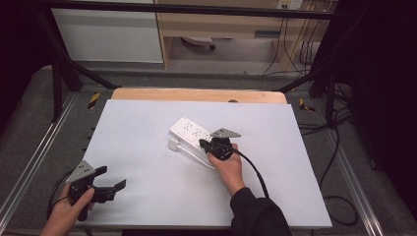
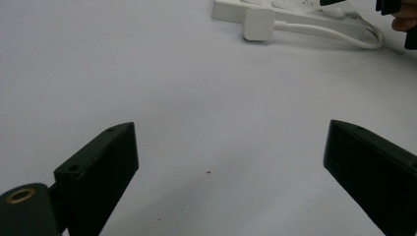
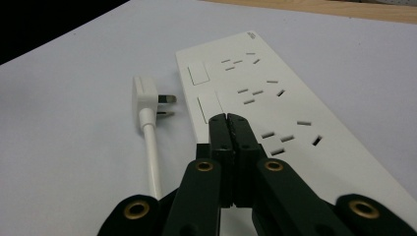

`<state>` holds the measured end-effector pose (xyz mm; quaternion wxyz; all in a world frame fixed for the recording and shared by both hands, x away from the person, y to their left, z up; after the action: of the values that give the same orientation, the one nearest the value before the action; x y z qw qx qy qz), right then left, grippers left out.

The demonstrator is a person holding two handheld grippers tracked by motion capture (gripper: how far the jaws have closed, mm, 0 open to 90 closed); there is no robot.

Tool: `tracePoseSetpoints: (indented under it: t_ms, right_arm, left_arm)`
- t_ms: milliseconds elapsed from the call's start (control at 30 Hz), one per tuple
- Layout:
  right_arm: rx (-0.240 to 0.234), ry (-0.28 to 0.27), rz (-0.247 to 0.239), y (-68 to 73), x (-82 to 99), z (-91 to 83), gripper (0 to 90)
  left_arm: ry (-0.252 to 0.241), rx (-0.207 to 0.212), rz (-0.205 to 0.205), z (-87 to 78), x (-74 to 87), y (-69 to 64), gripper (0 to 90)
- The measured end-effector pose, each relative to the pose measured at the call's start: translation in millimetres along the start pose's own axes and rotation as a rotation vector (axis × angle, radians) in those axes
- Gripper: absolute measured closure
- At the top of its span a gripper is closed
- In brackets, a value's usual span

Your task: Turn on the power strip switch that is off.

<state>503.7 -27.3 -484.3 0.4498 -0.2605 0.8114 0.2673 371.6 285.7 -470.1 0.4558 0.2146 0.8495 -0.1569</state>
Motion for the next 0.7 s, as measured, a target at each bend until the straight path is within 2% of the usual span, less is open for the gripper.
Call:
tracePoseSetpoints:
  t_ms: [233, 433, 700]
  right_arm:
    - [0.002, 0.018, 0.027, -1.4, 3.2, 0.0, 90.0]
    - [0.003, 0.013, 0.051, -3.9, 6.6, -0.9, 90.0]
    - [-0.001, 0.012, 0.037, -3.7, 6.6, -0.2, 90.0]
  left_arm:
    - [0.000, 0.000, -0.001, 0.0, -0.1, 0.1, 6.5]
    - [-0.001, 0.000, 0.000, 0.2, -0.1, 0.0, 6.5]
    - [0.001, 0.001, 0.000, 0.2, 0.1, -0.3, 6.5]
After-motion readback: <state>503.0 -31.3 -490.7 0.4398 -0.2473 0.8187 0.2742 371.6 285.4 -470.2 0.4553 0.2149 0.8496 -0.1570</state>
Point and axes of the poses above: each handheld gripper's, and its own axes: z roughly forward along the jaws, x roughly out of its underside, y roughly to its left, the point moved 8 cm from there along z, roughly forward along the jaws, and after that the axes turned 4 degrees about -x, right-handed, at the moved point
